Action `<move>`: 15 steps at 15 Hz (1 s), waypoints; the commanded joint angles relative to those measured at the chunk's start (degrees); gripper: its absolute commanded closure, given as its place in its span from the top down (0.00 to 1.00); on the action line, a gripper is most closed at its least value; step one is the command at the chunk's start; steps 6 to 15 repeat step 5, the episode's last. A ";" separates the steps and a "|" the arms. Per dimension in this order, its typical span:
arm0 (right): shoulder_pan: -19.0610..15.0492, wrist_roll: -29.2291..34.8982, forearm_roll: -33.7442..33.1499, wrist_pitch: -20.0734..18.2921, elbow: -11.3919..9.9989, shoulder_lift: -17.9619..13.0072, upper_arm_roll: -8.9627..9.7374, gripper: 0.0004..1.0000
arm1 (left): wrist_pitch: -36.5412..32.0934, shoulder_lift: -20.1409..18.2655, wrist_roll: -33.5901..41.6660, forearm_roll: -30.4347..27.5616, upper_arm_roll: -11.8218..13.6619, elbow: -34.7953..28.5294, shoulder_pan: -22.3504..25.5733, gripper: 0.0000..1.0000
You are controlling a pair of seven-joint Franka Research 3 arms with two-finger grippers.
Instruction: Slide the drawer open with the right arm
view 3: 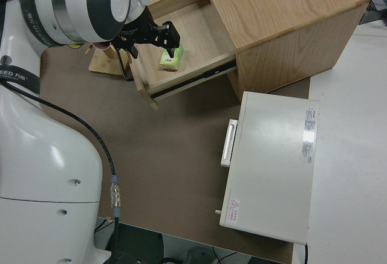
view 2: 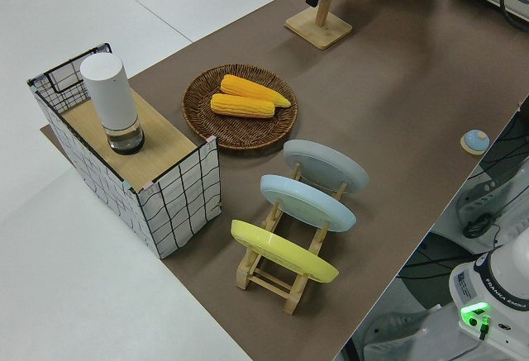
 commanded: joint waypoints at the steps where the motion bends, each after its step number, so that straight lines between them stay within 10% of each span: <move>1: -1.80 -1.39 2.12 3.38 -2.73 -1.26 0.57 0.99 | 0.02 0.76 0.43 0.63 0.95 1.17 -0.99 1.00; 15: -1.89 -1.39 1.60 2.77 -2.29 -0.91 0.66 0.99 | 0.02 0.76 0.43 0.72 0.95 1.17 -0.99 1.00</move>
